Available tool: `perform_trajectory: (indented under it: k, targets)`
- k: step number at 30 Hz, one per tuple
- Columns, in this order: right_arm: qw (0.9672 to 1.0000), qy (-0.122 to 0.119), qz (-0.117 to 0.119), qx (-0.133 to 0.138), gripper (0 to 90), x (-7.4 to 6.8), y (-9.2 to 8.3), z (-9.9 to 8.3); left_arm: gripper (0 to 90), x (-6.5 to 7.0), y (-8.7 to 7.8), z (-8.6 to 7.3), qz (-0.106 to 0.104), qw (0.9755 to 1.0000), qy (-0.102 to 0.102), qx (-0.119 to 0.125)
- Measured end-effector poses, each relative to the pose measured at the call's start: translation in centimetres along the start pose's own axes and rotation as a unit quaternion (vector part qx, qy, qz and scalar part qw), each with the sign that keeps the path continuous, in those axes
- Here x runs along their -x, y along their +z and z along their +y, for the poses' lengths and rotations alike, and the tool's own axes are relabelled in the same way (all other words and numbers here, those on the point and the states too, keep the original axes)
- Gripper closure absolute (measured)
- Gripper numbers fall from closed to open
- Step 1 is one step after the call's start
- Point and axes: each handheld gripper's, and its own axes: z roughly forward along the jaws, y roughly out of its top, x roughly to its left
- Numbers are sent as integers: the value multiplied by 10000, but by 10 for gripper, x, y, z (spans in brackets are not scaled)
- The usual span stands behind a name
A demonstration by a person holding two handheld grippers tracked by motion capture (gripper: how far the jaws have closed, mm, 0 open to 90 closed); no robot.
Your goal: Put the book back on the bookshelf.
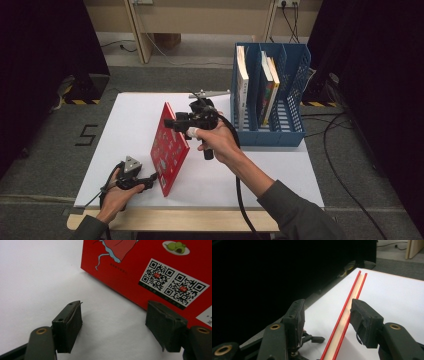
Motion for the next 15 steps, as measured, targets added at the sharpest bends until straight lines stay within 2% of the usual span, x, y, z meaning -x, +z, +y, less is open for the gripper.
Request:
perform_trajectory:
  k: [4,10,11,13,15]
  targets:
    - [9999,109,129,17,466,-5,2,1,277,0,0,0,3,10000,12,8]
    - [9998,81,87,137,465,-12,-2,-4,259,2,3,1,-11,10000,3,47]
    - [9999,-29,46,145,465,-14,-3,-5,258,2,3,1,-19,10000,7,49]
    - [9998,19,40,170,465,-15,-3,-6,259,3,3,1,-37,10000,20,52]
    - [9998,-77,-24,172,464,-15,-4,-7,256,3,3,1,-62,10000,10,52]
